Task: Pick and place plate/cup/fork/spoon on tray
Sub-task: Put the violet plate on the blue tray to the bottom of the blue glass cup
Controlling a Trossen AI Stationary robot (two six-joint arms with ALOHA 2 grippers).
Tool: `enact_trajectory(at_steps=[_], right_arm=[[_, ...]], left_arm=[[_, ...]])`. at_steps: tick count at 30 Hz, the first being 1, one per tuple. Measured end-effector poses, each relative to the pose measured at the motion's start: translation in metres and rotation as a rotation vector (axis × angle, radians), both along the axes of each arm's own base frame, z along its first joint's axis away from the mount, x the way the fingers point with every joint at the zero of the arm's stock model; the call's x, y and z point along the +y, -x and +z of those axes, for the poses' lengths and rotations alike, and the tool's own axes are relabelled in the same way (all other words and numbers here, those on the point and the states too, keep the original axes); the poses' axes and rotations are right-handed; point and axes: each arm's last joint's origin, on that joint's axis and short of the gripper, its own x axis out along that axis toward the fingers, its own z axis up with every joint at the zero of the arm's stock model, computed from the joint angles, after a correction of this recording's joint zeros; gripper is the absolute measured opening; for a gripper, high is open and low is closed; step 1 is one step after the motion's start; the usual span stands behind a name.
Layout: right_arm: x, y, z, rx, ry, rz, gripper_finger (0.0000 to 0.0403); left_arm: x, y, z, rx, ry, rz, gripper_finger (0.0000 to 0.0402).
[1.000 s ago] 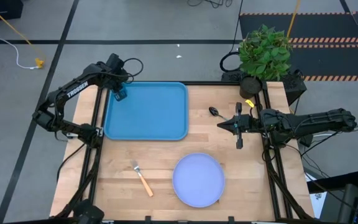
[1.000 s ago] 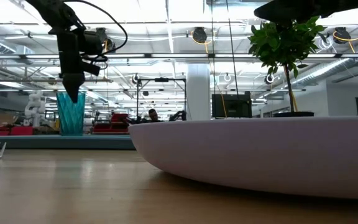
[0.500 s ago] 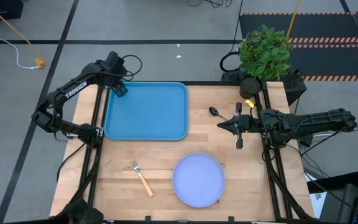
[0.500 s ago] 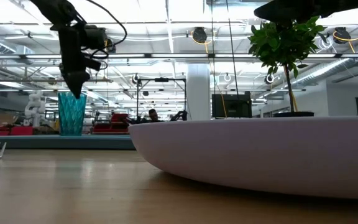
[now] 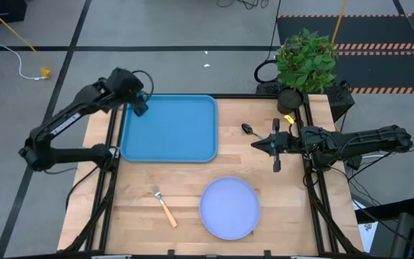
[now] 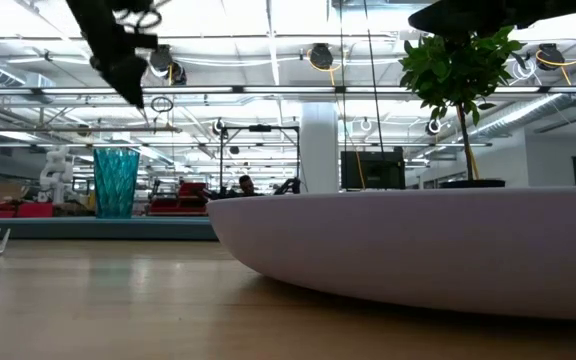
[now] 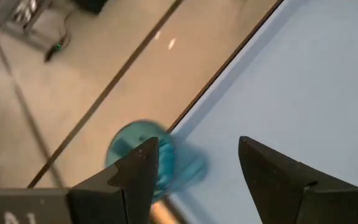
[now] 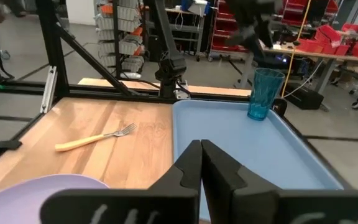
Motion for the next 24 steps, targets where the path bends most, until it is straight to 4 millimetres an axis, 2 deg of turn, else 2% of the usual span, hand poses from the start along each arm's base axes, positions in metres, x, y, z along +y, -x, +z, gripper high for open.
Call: enact_trajectory(at_steps=[6, 10, 15, 19, 24], right_arm=[[0.006, -0.015, -0.021, 0.15, -0.11, 0.047, 0.0], [0.021, -0.026, -0.037, 0.255, -0.176, 0.151, 0.0], [0.055, -0.035, -0.062, 0.427, -0.244, 0.305, 0.0], [0.086, -0.031, -0.079, 0.551, -0.297, 0.383, 0.0004], [0.124, -0.02, -0.084, 0.633, -0.375, 0.472, 0.0037]], left_arm=[[-0.04, 0.001, 0.021, -0.316, 0.056, -0.126, 0.0223], [-0.058, -0.004, 0.028, -0.437, 0.118, -0.212, 0.0223], [-0.074, -0.015, 0.027, -0.44, 0.157, -0.316, 0.0223], [-0.085, -0.03, 0.024, -0.43, 0.194, -0.398, 0.0223], [-0.097, -0.05, 0.02, -0.422, 0.214, -0.49, 0.0223]])
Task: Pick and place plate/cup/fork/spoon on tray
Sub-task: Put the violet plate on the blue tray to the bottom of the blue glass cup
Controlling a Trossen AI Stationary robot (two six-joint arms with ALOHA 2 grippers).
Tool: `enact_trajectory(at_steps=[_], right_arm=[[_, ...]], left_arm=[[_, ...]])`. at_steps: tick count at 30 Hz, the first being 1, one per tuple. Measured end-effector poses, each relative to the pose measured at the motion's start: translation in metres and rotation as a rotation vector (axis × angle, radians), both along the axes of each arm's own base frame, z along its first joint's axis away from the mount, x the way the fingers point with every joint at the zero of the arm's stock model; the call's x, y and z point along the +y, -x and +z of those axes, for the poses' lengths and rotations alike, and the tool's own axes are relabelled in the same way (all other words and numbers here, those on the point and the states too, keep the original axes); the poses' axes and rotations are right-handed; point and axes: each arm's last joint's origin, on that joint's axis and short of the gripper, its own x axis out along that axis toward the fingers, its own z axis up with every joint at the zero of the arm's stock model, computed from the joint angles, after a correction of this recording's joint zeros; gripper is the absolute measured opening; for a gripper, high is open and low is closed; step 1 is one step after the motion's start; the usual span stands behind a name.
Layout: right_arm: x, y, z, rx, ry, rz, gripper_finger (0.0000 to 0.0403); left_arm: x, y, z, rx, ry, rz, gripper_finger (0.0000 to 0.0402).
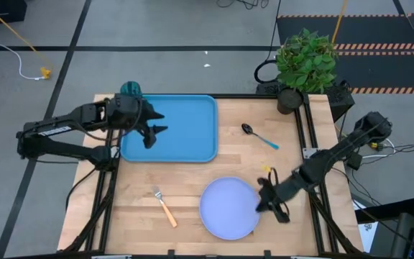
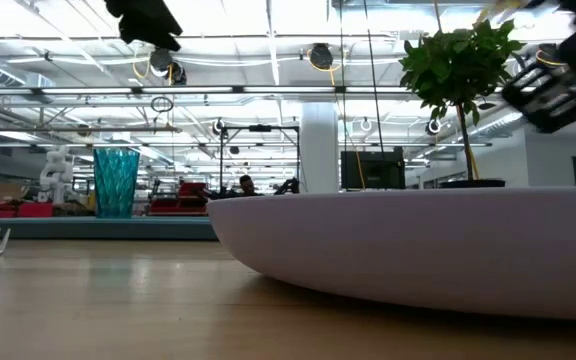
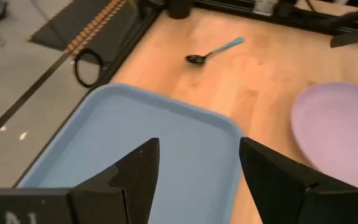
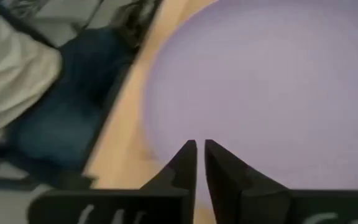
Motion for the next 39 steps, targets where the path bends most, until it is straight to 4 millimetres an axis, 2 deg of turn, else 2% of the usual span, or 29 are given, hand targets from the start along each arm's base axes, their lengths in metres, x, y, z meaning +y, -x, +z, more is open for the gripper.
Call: enact_trajectory(at_steps=[4, 7, 13, 20, 28, 39], right_arm=[[0.022, 0.004, 0.001, 0.009, 0.007, 0.046, 0.0072], [0.032, 0.004, -0.008, 0.021, 0.063, 0.046, 0.0092], [0.045, -0.004, -0.029, 0.065, 0.151, 0.067, 0.0128], [0.053, -0.011, -0.038, 0.033, 0.25, 0.16, 0.0164], [0.052, -0.012, -0.038, -0.048, 0.356, 0.248, 0.0147], [0.051, -0.011, -0.039, -0.115, 0.481, 0.339, 0.009]], left_arm=[[-0.008, -0.021, -0.005, -0.015, -0.005, -0.057, 0.0223], [-0.014, -0.038, -0.011, -0.01, -0.004, -0.093, 0.0223], [-0.027, -0.064, -0.026, 0.02, 0.015, -0.146, 0.0223], [-0.05, -0.087, -0.038, 0.004, 0.041, -0.209, 0.0223], [-0.078, -0.1, -0.05, 0.02, -0.008, -0.23, 0.0223], [-0.103, -0.104, -0.046, -0.073, -0.016, -0.255, 0.0223]])
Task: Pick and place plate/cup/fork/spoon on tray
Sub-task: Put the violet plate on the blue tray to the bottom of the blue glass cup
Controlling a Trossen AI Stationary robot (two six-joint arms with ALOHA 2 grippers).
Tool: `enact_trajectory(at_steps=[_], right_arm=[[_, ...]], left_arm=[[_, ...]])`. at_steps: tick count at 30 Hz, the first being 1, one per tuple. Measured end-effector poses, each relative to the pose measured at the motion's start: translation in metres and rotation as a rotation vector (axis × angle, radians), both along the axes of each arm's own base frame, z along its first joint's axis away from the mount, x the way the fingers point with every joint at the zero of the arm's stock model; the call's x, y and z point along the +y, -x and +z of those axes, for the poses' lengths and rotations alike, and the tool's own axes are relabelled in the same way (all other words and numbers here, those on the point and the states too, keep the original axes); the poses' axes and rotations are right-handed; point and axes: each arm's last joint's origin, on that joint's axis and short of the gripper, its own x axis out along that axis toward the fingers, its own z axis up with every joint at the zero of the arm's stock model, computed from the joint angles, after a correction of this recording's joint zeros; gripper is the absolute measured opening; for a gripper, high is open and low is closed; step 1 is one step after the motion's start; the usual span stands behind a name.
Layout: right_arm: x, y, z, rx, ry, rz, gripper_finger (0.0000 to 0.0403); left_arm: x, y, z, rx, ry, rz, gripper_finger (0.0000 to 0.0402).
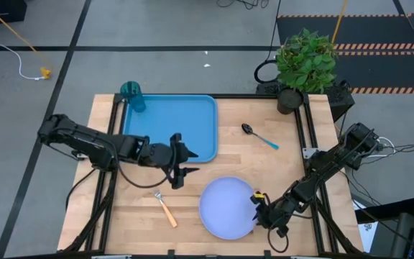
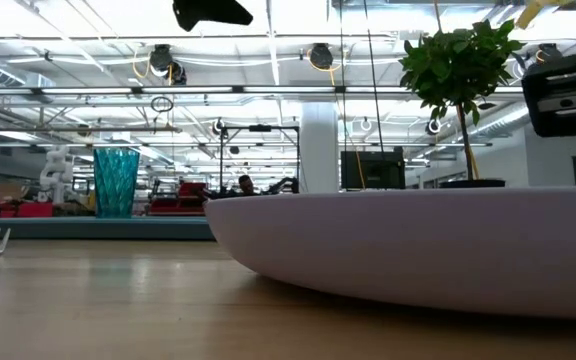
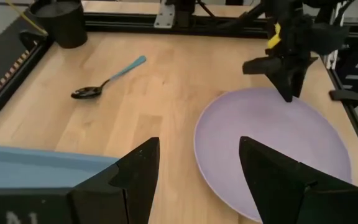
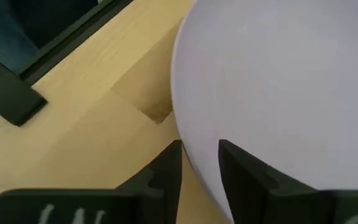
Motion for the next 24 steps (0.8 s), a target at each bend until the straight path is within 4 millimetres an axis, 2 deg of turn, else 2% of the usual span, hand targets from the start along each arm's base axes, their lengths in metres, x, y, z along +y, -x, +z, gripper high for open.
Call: enact_trajectory(at_steps=[6, 14, 17, 22, 24], right_arm=[[-0.0007, 0.0008, -0.0009, 0.003, 0.02, 0.018, 0.0083], [-0.0047, 0.0044, -0.0075, 0.008, 0.036, 0.015, 0.008], [-0.006, 0.0045, -0.0083, -0.009, 0.067, 0.001, 0.0064], [-0.0061, 0.0051, -0.0054, -0.025, 0.074, 0.041, 0.0011], [-0.0066, 0.0059, -0.0033, -0.023, 0.066, 0.047, 0.0005]], left_arm=[[-0.007, 0.0016, -0.0003, 0.001, -0.007, -0.015, 0.0223], [-0.0068, 0.0016, -0.0003, 0.0, -0.02, -0.012, 0.0223], [-0.0068, 0.0016, -0.0004, 0.001, -0.023, -0.014, 0.0223], [-0.0067, 0.0016, -0.0004, 0.001, -0.028, -0.017, 0.0223], [-0.0067, 0.0016, -0.0004, 0.001, -0.028, -0.017, 0.0223]])
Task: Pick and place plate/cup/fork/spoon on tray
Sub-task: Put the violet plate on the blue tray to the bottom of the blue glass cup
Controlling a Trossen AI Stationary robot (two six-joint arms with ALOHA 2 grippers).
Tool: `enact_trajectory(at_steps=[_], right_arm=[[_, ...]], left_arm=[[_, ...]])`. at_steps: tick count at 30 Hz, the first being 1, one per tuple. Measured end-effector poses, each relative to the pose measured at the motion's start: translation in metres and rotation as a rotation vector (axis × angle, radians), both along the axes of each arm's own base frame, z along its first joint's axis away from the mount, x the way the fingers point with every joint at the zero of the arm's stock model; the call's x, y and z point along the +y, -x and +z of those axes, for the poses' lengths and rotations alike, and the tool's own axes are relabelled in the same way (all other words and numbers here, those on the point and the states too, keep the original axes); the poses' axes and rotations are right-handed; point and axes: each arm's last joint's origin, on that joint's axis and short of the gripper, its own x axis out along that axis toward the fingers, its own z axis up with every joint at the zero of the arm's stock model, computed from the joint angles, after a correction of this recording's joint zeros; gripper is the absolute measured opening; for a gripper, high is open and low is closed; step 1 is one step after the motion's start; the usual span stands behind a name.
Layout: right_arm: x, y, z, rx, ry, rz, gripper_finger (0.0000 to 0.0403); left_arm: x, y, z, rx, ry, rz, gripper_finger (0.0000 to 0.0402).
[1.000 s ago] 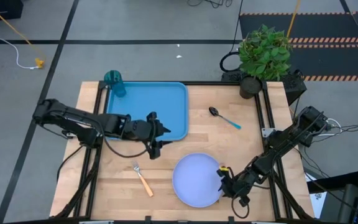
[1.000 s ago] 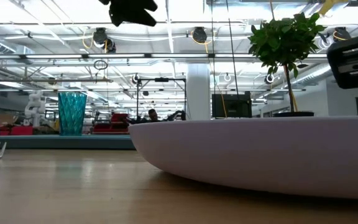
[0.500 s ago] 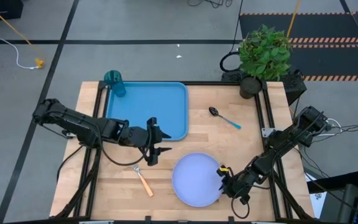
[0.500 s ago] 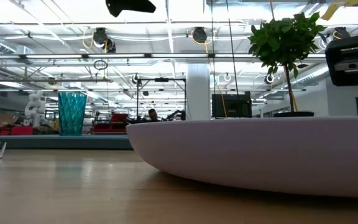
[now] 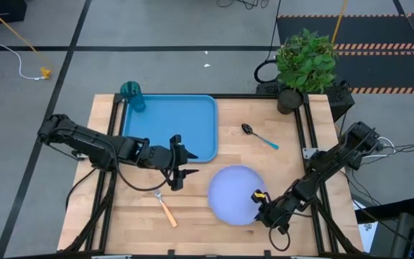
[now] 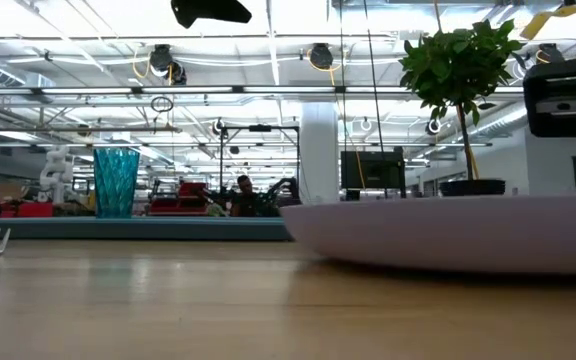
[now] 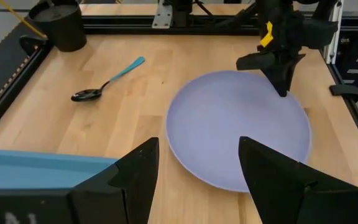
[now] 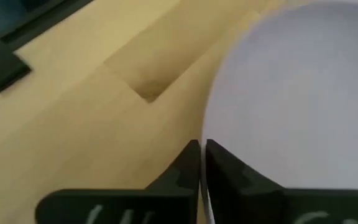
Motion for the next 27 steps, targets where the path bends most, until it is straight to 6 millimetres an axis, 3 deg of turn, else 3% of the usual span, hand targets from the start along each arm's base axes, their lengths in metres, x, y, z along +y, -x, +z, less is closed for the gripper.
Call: enact_trajectory(at_steps=[11, 17, 27], right_arm=[[-0.008, 0.007, 0.043, -0.151, -0.107, -0.008, 0.0002], [-0.018, 0.011, 0.065, -0.314, -0.039, -0.009, 0.0001], [-0.048, -0.013, 0.085, -0.375, 0.019, -0.119, 0.0001]], left_arm=[[-0.008, 0.003, -0.001, 0.022, -0.058, -0.061, 0.0223], [-0.01, 0.021, -0.007, 0.162, -0.08, -0.079, 0.0223], [-0.018, 0.049, -0.022, 0.424, 0.01, -0.01, 0.0223]])
